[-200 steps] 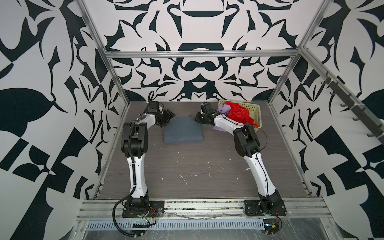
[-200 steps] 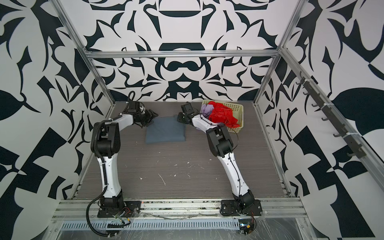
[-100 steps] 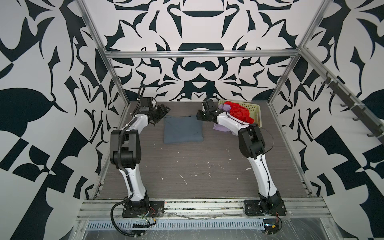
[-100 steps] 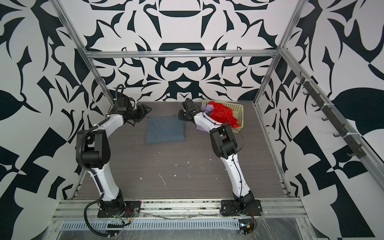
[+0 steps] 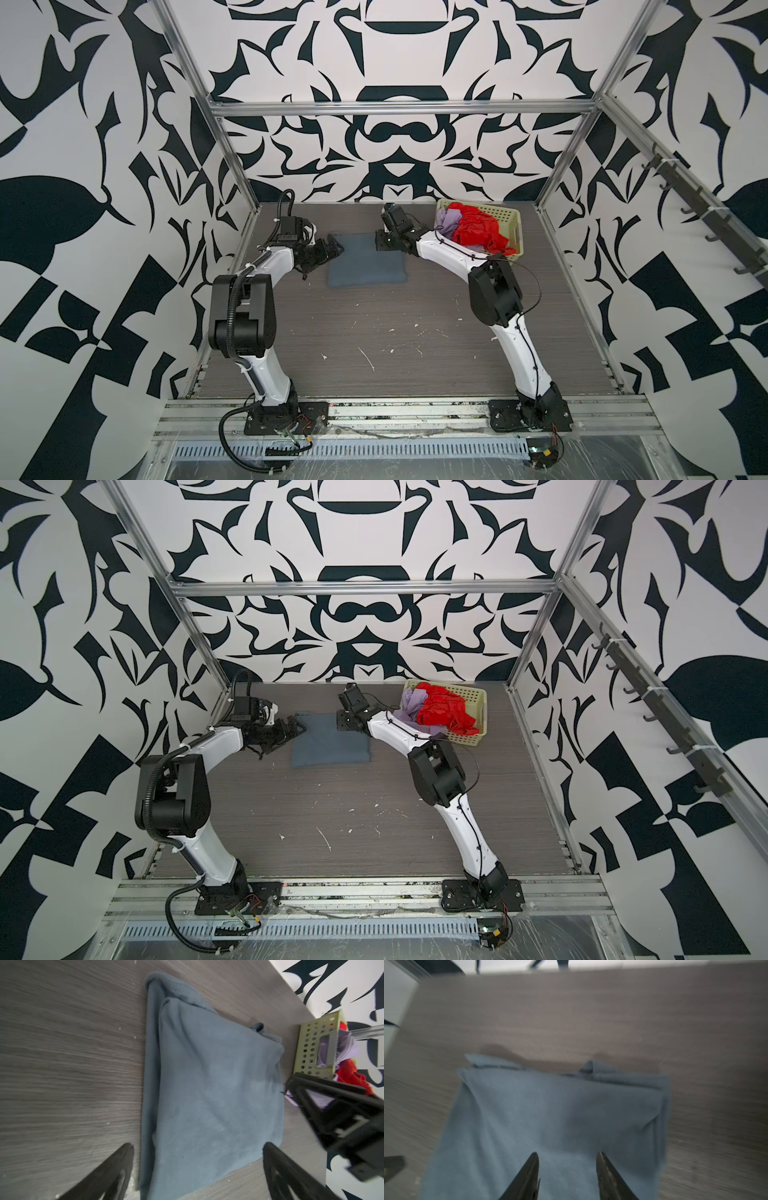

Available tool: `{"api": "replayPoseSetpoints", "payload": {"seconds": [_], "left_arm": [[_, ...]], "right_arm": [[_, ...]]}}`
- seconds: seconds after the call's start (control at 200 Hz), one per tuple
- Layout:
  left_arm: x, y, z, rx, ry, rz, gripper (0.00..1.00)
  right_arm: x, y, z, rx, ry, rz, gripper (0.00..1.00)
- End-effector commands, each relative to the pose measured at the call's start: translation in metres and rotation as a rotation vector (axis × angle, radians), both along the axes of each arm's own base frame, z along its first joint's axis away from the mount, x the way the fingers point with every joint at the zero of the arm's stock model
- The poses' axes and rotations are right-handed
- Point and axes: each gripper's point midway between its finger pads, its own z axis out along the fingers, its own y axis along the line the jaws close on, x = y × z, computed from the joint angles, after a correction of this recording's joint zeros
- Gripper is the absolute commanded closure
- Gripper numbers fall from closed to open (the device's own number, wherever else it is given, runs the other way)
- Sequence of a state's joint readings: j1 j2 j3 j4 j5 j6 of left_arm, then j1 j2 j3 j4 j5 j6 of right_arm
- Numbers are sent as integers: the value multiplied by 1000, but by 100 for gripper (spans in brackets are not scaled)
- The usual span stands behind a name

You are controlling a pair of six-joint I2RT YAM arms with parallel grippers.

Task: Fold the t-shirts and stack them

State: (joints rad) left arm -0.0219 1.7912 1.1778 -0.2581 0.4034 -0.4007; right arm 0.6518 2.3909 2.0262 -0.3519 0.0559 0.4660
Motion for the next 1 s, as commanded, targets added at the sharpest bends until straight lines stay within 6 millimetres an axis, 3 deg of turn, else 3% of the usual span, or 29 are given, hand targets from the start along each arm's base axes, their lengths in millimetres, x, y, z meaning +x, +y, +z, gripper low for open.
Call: {"api": "replayPoseSetpoints", "payload": {"seconds": [0.0, 0.115, 0.13, 0.195, 0.375, 0.5, 0.65, 0.77, 0.82, 0.89, 0.995], "left_arm": [[-4, -2, -23, -9, 40, -50, 1], [-5, -1, -46, 5, 92, -62, 2], [-6, -1, -48, 9, 99, -64, 3], [-8, 2, -60, 21, 131, -60, 7], [-5, -4, -72, -30, 186, -69, 14], [-6, -19, -84, -156, 214, -58, 29], [-3, -30, -80, -257, 195, -35, 46], [3, -40, -67, -330, 159, -36, 74], [7, -41, -59, -348, 141, -27, 100], [12, -40, -43, -354, 113, -2, 100], [17, -38, -13, -369, 79, 41, 100]], "right_arm": [[7, -2, 5, -31, -18, -20, 50], [8, 4, -3, -43, -3, 0, 50], [6, 4, -16, -54, 18, 11, 50], [3, 10, -27, -68, 51, 67, 51], [-5, 10, -52, -96, 114, 146, 52], [-1, 2, -60, -58, 151, 142, 53], [10, -5, -65, -2, 181, 132, 54], [14, -3, -61, 15, 174, 147, 55], [15, -1, -57, 32, 170, 157, 55], [20, 3, -44, 101, 163, 156, 55], [31, 8, 4, 328, 140, 132, 55]]}}
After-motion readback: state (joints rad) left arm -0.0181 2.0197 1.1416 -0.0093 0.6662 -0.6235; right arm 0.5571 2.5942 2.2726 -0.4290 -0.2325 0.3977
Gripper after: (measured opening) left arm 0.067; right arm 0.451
